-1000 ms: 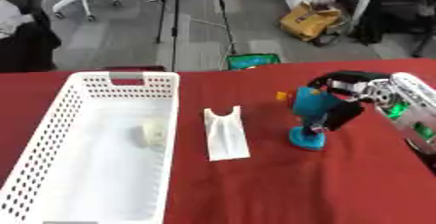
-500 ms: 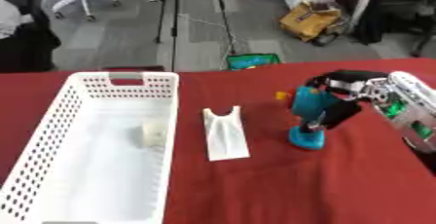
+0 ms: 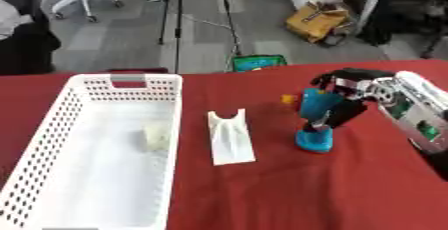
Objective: Pick up objects on the table and place them in the box.
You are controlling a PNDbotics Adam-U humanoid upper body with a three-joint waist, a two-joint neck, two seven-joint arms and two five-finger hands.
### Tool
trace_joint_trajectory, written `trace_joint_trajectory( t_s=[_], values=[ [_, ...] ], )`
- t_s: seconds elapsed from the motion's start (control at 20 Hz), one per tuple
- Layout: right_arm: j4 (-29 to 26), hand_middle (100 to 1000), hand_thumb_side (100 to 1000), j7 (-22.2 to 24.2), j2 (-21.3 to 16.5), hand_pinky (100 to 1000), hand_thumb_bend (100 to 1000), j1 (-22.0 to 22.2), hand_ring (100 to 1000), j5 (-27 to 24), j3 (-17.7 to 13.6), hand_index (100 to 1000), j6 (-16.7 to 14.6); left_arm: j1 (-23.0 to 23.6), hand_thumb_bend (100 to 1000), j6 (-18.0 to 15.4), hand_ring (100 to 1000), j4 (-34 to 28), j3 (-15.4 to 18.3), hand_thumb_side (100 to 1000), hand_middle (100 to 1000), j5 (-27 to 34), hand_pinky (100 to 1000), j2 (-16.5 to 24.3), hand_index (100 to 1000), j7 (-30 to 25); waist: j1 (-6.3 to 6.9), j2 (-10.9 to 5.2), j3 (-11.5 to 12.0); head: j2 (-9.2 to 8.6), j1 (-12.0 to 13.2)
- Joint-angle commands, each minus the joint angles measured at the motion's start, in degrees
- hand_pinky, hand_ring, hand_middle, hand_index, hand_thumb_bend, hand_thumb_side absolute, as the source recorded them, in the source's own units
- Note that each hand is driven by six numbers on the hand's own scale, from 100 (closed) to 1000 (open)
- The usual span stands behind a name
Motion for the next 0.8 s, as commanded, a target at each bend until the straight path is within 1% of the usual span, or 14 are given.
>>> trace_joint_trajectory(
  t_s=[0.05, 0.1, 0.15, 0.2, 0.25, 0.4, 0.45, 0.5, 0.55, 0.6, 0.65, 0.7, 0.75, 0.8],
  values=[
    [0.19, 850, 444, -0.33, -1.03, 754, 644, -1.27, 767, -0.24, -0.18, 967, 0.10, -0.87, 100, 0.04, 499, -0.57, -0.08, 875, 583, 0.13, 659, 0.40, 683, -0.38, -0.09, -1.06, 0.06, -0.78, -0.11],
    [0.31, 845, 439, -0.33, -0.98, 733, 637, -1.29, 763, -0.15, -0.15, 961, 0.08, -0.87, 100, 0.04, 499, -0.57, -0.07, 874, 583, 0.12, 659, 0.38, 683, -0.43, -0.09, -1.06, 0.08, -0.78, -0.10],
    [0.53, 828, 437, -0.35, -0.92, 690, 623, -1.30, 743, 0.01, -0.06, 949, 0.08, -0.88, 100, 0.04, 499, -0.57, -0.06, 873, 583, 0.12, 660, 0.36, 683, -0.47, -0.12, -1.06, 0.14, -0.83, -0.12],
    [0.75, 828, 437, -0.41, -0.85, 690, 623, -1.34, 743, 0.16, 0.01, 949, 0.05, -0.88, 100, 0.04, 499, -0.57, -0.06, 873, 583, 0.13, 660, 0.34, 683, -0.50, -0.13, -1.07, 0.17, -0.85, -0.13],
    [0.98, 817, 433, -0.46, -0.79, 642, 611, -1.39, 721, 0.33, 0.08, 934, 0.03, -0.88, 100, 0.05, 499, -0.57, -0.06, 872, 583, 0.12, 661, 0.34, 683, -0.53, -0.15, -1.08, 0.19, -0.88, -0.14],
    [1.61, 810, 432, -0.59, -0.61, 629, 599, -1.54, 684, 0.93, 0.23, 922, -0.05, -0.87, 100, 0.08, 500, -0.57, -0.06, 872, 583, 0.08, 662, 0.33, 683, -0.57, -0.18, -1.10, 0.20, -0.92, -0.16],
    [1.79, 801, 417, -0.61, -0.57, 580, 581, -1.56, 642, 1.12, 0.26, 911, -0.08, -0.89, 100, 0.08, 500, -0.57, -0.07, 870, 583, 0.09, 662, 0.34, 683, -0.60, -0.19, -1.11, 0.18, -0.95, -0.17],
    [1.96, 801, 415, -0.59, -0.53, 575, 579, -1.58, 638, 1.31, 0.30, 910, -0.14, -0.89, 100, 0.07, 500, -0.57, -0.08, 870, 583, 0.09, 662, 0.35, 683, -0.65, -0.19, -1.12, 0.15, -0.98, -0.18],
    [2.09, 796, 411, -0.61, -0.48, 541, 572, -1.61, 617, 1.46, 0.31, 906, -0.22, -0.89, 100, 0.08, 500, -0.57, -0.09, 870, 583, 0.09, 662, 0.36, 683, -0.70, -0.19, -1.12, 0.14, -1.04, -0.19],
    [2.20, 795, 411, -0.66, -0.44, 537, 571, -1.64, 614, 1.57, 0.32, 905, -0.29, -0.88, 100, 0.10, 500, -0.57, -0.10, 870, 583, 0.08, 662, 0.37, 683, -0.74, -0.19, -1.12, 0.13, -1.07, -0.20],
    [2.29, 784, 410, -0.72, -0.39, 495, 560, -1.67, 594, 1.64, 0.33, 895, -0.36, -0.88, 100, 0.11, 500, -0.57, -0.11, 869, 584, 0.08, 661, 0.37, 683, -0.79, -0.18, -1.13, 0.13, -1.09, -0.21],
    [2.38, 784, 410, -0.78, -0.34, 495, 560, -1.70, 594, 1.70, 0.36, 895, -0.41, -0.88, 100, 0.12, 500, -0.57, -0.12, 869, 584, 0.07, 661, 0.38, 683, -0.84, -0.18, -1.13, 0.13, -1.11, -0.22],
    [2.46, 776, 409, -0.87, -0.31, 453, 551, -1.73, 585, 1.76, 0.37, 885, -0.46, -0.87, 100, 0.13, 500, -0.57, -0.13, 869, 584, 0.06, 661, 0.38, 683, -0.90, -0.18, -1.13, 0.13, -1.11, -0.24],
    [2.52, 776, 409, -1.00, -0.27, 453, 551, -1.76, 585, 1.84, 0.38, 885, -0.50, -0.85, 100, 0.16, 500, -0.57, -0.13, 869, 584, 0.04, 661, 0.39, 683, -0.96, -0.17, -1.13, 0.13, -1.11, -0.25]
  ],
)
